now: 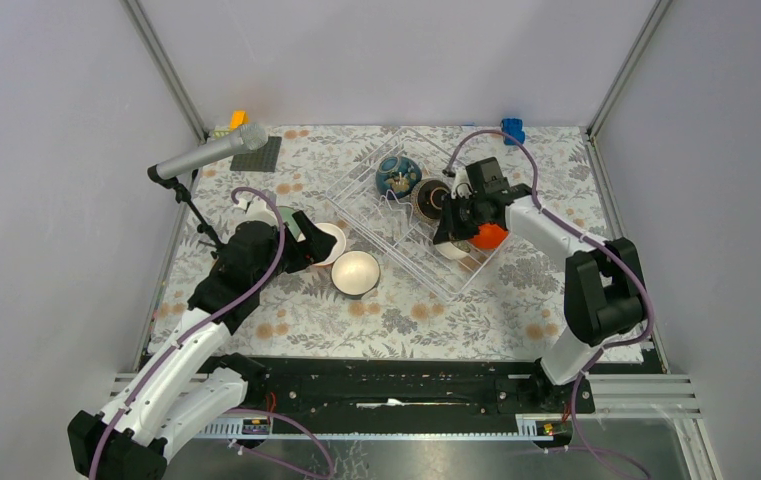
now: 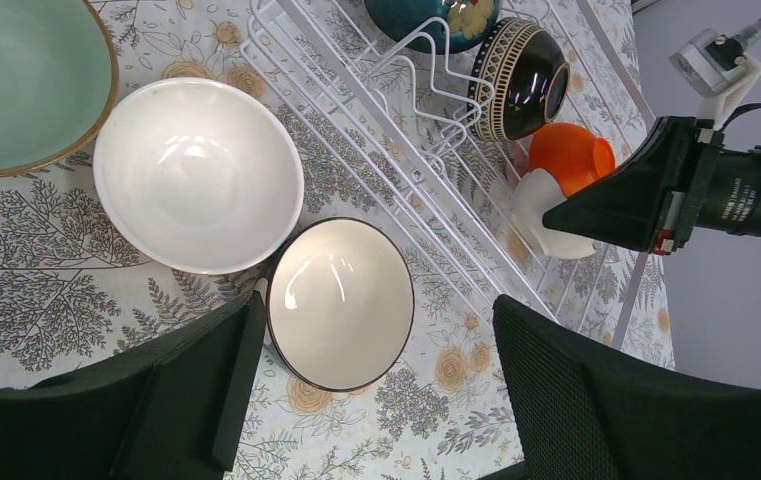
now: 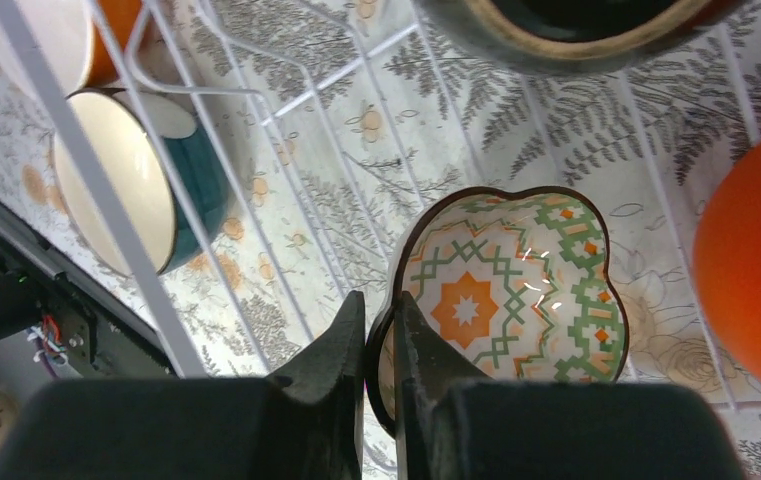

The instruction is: Unload the bowls from the dish rack

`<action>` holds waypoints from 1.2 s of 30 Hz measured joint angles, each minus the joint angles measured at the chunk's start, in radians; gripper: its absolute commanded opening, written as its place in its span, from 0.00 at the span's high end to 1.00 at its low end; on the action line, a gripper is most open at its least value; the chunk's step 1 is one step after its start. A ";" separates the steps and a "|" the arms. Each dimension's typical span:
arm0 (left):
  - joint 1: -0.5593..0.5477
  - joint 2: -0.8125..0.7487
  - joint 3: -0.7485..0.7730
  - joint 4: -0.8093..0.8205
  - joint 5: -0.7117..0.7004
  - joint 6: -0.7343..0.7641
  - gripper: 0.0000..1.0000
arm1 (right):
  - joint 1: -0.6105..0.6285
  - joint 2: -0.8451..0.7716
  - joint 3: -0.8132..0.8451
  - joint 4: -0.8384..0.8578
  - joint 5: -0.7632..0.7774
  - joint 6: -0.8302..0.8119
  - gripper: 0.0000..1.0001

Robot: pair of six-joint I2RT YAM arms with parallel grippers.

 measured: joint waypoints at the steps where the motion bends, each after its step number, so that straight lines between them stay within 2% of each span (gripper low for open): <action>1: 0.000 0.000 0.000 0.000 0.000 0.000 0.11 | 0.004 -0.006 0.000 -0.001 -0.008 0.000 1.00; 6: 0.000 0.000 0.000 0.000 0.000 0.000 0.11 | 0.022 -0.067 0.013 -0.027 -0.023 0.003 1.00; 10: 0.000 0.000 0.000 0.000 0.000 -0.002 0.11 | 0.026 -0.146 0.051 -0.060 0.082 0.007 1.00; 19: 0.000 0.041 0.000 0.020 0.057 -0.019 0.11 | 0.002 -0.426 0.028 -0.073 0.785 0.114 1.00; 24: 0.000 0.101 0.000 0.045 0.108 -0.034 0.11 | -0.126 -0.458 -0.042 -0.071 0.993 0.214 1.00; 27: -0.004 0.123 0.000 0.050 0.132 -0.037 0.10 | -0.216 -0.450 -0.127 -0.070 1.025 0.283 1.00; 32: -0.012 0.137 0.002 0.054 0.152 -0.037 0.10 | -0.387 -0.411 -0.259 -0.025 0.958 0.375 1.00; 36: -0.016 0.141 0.004 0.055 0.160 -0.037 0.10 | -0.414 -0.318 -0.274 0.017 0.880 0.398 1.00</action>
